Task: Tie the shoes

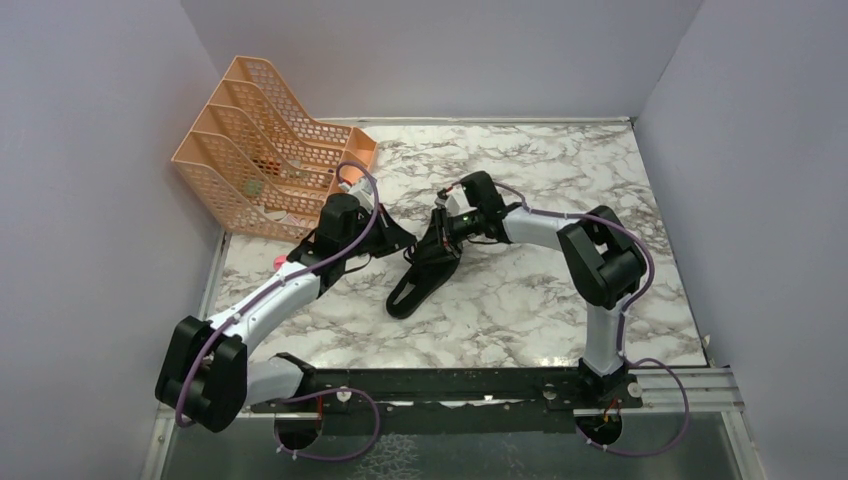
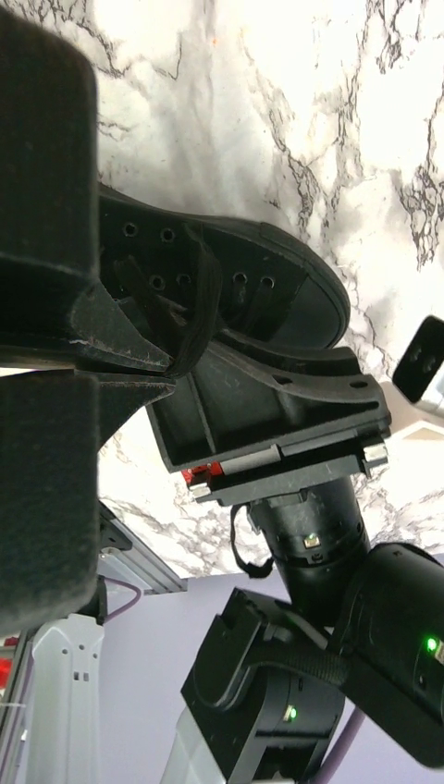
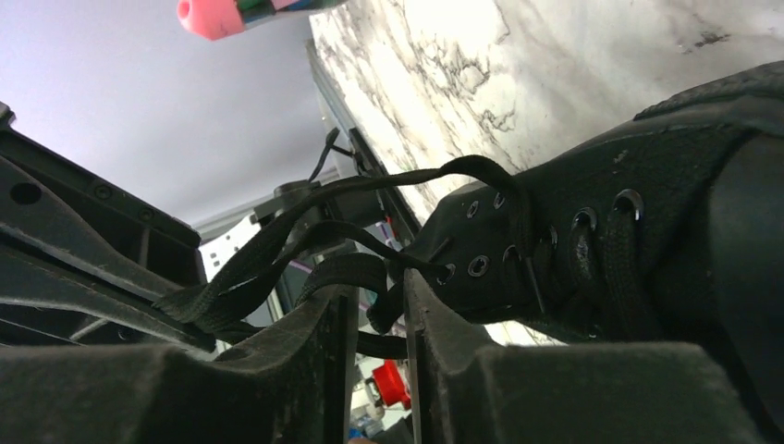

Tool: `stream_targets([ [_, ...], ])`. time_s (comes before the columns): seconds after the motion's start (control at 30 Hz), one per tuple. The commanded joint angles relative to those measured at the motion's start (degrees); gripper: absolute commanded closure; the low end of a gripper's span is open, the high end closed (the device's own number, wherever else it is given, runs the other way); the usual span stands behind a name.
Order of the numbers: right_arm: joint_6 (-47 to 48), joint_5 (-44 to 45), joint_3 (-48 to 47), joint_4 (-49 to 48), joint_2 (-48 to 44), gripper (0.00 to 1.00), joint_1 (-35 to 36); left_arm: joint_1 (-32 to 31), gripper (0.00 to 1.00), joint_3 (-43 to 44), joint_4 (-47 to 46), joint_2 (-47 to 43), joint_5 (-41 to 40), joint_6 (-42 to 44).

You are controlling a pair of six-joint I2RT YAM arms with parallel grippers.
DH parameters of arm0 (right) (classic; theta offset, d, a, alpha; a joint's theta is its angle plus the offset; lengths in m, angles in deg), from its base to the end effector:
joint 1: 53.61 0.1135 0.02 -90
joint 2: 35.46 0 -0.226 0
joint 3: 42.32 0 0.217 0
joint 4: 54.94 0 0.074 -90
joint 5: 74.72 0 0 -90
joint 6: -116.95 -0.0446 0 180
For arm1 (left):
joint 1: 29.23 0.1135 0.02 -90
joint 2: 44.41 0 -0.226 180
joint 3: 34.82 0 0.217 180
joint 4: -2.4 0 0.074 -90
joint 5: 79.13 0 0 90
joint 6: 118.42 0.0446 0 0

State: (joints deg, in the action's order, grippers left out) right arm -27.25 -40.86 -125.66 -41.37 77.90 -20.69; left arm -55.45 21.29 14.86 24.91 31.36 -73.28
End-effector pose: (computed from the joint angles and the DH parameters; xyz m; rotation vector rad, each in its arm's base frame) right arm 0.2897 0.2317 0.1443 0.0991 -2.5376 -1.6881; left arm 0.2226 -0.1270 0.2252 -0.1080 2.1808 -1.1121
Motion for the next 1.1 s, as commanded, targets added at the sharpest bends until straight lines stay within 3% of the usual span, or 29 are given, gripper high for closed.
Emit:
stream_targets([
  [0.0, 5.7, 5.3, -4.5, 12.3, -2.4, 0.64, 0.3, 0.8, 1.00, 1.3, -0.5, 0.8, -0.5, -1.1],
  [0.27, 10.2, 7.6, -7.9, 20.6, -2.4, 0.41, 0.3, 1.4, 1.00, 1.1, -2.4, 3.0, 1.1, -1.9],
  [0.5, 12.2, 6.0, -5.9, 20.7, -4.5, 0.39, 0.2, 1.5, 1.00, 1.1, -1.6, 3.0, 1.4, -1.8],
  [0.83, 16.6, 8.5, -7.5, 23.5, -5.0, 0.50, 0.2, 1.5, 1.00, 0.6, -2.9, 2.9, 2.3, -2.0],
  [0.93, 20.4, 8.9, -9.3, 27.1, -4.0, 0.68, 0.2, 1.5, 1.00, 0.8, -3.3, 3.2, 2.8, -2.1],
  [1.07, 26.3, 9.6, -11.4, 31.4, -3.1, 0.76, 0.3, 1.5, 1.00, 0.6, -2.8, 3.1, 2.6, -1.9],
])
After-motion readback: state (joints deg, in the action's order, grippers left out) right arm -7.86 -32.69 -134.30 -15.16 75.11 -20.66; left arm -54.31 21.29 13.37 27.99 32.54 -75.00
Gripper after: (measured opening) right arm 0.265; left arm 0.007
